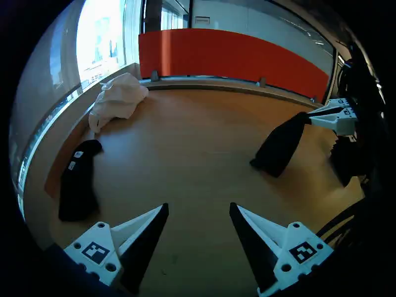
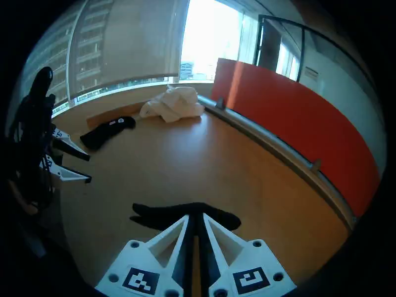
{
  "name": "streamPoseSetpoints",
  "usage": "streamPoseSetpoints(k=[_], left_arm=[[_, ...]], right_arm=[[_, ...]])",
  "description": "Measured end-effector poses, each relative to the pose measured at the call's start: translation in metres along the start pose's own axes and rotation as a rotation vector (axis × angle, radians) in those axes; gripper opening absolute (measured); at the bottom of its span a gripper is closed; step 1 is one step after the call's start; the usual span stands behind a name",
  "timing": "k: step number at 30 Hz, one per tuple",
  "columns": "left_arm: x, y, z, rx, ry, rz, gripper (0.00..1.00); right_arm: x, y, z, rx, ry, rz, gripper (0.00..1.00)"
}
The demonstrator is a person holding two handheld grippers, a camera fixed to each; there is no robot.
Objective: Fold towel
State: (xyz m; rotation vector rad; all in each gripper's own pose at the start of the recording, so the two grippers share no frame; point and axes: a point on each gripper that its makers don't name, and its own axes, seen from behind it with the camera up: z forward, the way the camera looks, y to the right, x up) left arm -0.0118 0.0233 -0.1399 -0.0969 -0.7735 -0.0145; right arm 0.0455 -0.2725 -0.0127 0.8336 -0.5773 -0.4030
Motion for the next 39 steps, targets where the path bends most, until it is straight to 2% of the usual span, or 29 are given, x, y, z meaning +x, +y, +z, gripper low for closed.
streamPoseSetpoints(k=[7, 24, 30, 39], left_arm=[[0.008, 0.004, -0.001, -0.007, 0.014, 0.01, 0.91], [0.024, 0.016, 0.006, -0.027, 0.03, 0.033, 0.91], [0.031, 0.022, 0.01, -0.036, 0.034, 0.042, 0.91], [0.036, 0.035, 0.015, -0.048, 0.033, 0.062, 0.91]], right_arm=[[0.018, 0.013, -0.012, -0.025, 0.036, 0.007, 0.05], [0.027, 0.049, -0.045, -0.079, 0.066, 0.039, 0.05], [0.024, 0.071, -0.065, -0.108, 0.072, 0.061, 0.05], [0.01, 0.118, -0.105, -0.176, 0.072, 0.102, 0.05]])
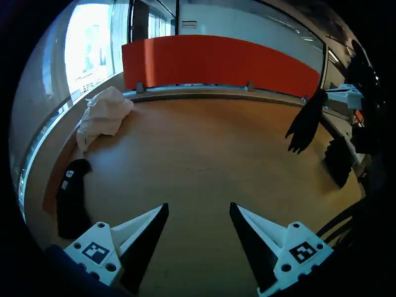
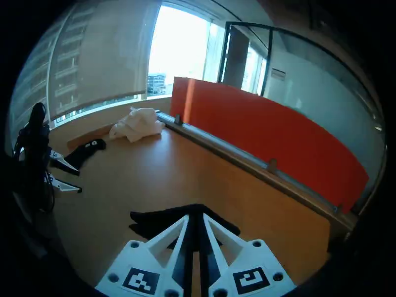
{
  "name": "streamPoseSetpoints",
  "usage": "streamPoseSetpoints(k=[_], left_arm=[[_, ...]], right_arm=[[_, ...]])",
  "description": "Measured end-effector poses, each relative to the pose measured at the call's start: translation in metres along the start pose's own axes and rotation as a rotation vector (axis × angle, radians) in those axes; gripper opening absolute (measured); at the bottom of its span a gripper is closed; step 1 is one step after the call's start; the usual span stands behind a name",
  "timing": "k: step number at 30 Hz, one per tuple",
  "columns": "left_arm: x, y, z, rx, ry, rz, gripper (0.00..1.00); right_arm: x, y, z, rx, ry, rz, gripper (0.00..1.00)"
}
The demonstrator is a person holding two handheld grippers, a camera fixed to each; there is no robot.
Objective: Fold towel
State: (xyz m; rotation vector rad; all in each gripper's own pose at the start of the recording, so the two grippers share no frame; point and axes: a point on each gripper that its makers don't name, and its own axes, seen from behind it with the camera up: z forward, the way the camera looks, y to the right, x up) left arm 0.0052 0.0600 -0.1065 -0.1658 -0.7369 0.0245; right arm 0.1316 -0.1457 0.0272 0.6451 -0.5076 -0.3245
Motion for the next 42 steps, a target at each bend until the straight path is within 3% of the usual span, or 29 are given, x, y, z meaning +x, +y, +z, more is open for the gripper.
streamPoseSetpoints(k=[13, 31, 42], left_arm=[[0.004, 0.011, 0.004, 0.002, -0.007, 0.006, 0.91], [0.009, 0.026, 0.011, 0.01, -0.02, 0.031, 0.91], [0.013, 0.031, 0.013, 0.014, -0.024, 0.035, 0.91]], right_arm=[[-0.021, 0.079, -0.04, -0.091, -0.015, 0.037, 0.05], [-0.059, 0.161, -0.083, -0.178, -0.056, 0.073, 0.05], [-0.083, 0.199, -0.103, -0.23, -0.081, 0.103, 0.05]])
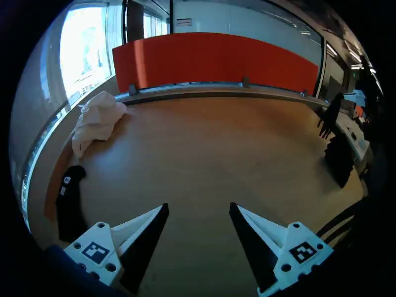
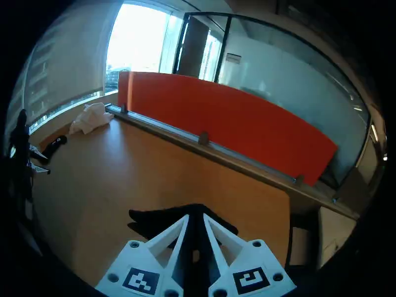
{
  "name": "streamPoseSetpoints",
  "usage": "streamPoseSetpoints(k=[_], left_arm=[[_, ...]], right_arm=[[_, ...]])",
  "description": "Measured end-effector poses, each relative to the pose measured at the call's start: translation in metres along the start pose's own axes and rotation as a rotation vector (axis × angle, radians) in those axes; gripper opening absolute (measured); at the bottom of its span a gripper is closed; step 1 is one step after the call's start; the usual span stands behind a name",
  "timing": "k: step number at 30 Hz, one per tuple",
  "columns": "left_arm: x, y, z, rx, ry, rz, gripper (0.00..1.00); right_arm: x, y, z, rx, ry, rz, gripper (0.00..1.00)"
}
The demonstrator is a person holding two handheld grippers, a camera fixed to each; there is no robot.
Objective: Fold towel
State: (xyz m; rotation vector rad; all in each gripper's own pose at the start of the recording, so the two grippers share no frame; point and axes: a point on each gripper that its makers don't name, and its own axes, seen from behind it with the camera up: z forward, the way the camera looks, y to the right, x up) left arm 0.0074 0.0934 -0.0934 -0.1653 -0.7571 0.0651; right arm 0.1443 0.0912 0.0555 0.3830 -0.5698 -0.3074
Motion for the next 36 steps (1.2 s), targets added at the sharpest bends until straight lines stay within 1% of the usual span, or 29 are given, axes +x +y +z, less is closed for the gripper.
streamPoseSetpoints(k=[9, 18, 21, 27, 36], left_arm=[[-0.001, 0.005, 0.0, 0.001, -0.004, 0.007, 0.91], [0.002, 0.011, 0.0, -0.001, -0.004, 0.017, 0.91], [0.003, 0.013, 0.0, -0.005, -0.004, 0.02, 0.91], [0.004, 0.017, -0.002, -0.013, -0.003, 0.029, 0.91], [0.001, 0.019, -0.006, -0.019, -0.007, 0.038, 0.91]], right_arm=[[-0.027, 0.024, -0.003, -0.032, -0.037, 0.021, 0.05], [-0.042, 0.032, -0.01, -0.048, -0.051, 0.03, 0.05], [-0.047, 0.035, -0.016, -0.055, -0.055, 0.035, 0.05], [-0.065, 0.041, -0.035, -0.078, -0.074, 0.046, 0.05], [-0.116, 0.041, -0.069, -0.122, -0.13, 0.088, 0.05]])
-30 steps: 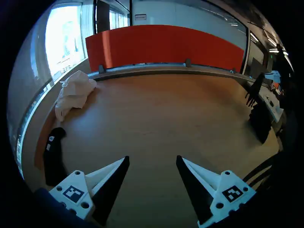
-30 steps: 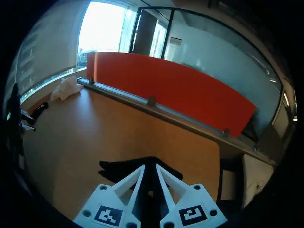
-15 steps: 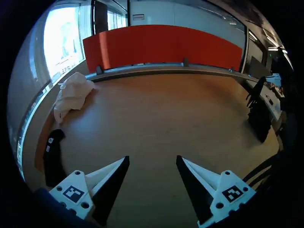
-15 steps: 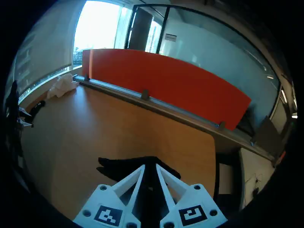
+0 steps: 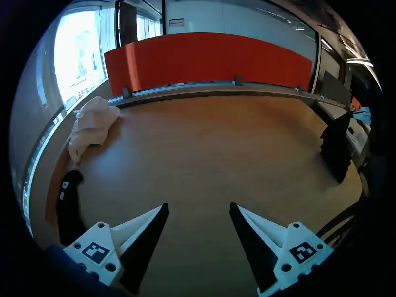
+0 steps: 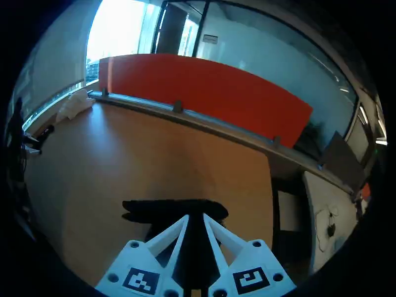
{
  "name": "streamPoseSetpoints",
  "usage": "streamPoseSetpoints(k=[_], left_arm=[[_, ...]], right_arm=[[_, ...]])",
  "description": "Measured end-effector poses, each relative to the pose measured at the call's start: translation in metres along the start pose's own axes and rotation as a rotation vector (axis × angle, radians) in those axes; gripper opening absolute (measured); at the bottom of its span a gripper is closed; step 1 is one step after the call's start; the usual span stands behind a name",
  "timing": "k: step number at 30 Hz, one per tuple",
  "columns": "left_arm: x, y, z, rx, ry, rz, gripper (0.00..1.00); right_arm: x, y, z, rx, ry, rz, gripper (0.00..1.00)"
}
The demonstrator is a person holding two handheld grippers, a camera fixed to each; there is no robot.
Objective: Fold towel
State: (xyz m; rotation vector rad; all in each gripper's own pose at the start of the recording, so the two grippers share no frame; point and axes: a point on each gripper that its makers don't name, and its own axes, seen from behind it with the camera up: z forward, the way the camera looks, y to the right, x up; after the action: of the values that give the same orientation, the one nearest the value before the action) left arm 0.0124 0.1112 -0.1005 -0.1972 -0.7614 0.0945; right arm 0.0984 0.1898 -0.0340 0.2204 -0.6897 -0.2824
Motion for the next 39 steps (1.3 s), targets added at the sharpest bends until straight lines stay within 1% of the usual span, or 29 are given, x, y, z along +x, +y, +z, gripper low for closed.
streamPoseSetpoints(k=[6, 9, 12, 18, 24, 33, 39], left_arm=[[-0.005, -0.001, -0.003, -0.002, -0.006, 0.003, 0.91], [-0.006, 0.0, -0.003, -0.005, -0.008, 0.007, 0.91], [-0.006, 0.001, -0.003, -0.007, -0.009, 0.014, 0.91], [-0.002, 0.003, -0.002, -0.013, -0.002, 0.024, 0.91], [-0.003, 0.002, -0.004, -0.011, -0.002, 0.021, 0.91], [-0.011, -0.006, -0.009, 0.006, -0.014, 0.023, 0.91], [-0.015, -0.008, -0.01, 0.01, -0.02, 0.022, 0.91]], right_arm=[[-0.044, -0.004, -0.017, -0.024, -0.043, 0.051, 0.05], [-0.062, -0.006, -0.021, -0.033, -0.066, 0.069, 0.05], [-0.074, -0.009, -0.023, -0.038, -0.076, 0.084, 0.05], [-0.087, -0.009, -0.027, -0.051, -0.086, 0.106, 0.05], [-0.111, -0.005, -0.024, -0.065, -0.119, 0.139, 0.05], [-0.16, 0.003, -0.011, -0.088, -0.195, 0.215, 0.05], [-0.174, 0.011, 0.0, -0.103, -0.219, 0.255, 0.05]])
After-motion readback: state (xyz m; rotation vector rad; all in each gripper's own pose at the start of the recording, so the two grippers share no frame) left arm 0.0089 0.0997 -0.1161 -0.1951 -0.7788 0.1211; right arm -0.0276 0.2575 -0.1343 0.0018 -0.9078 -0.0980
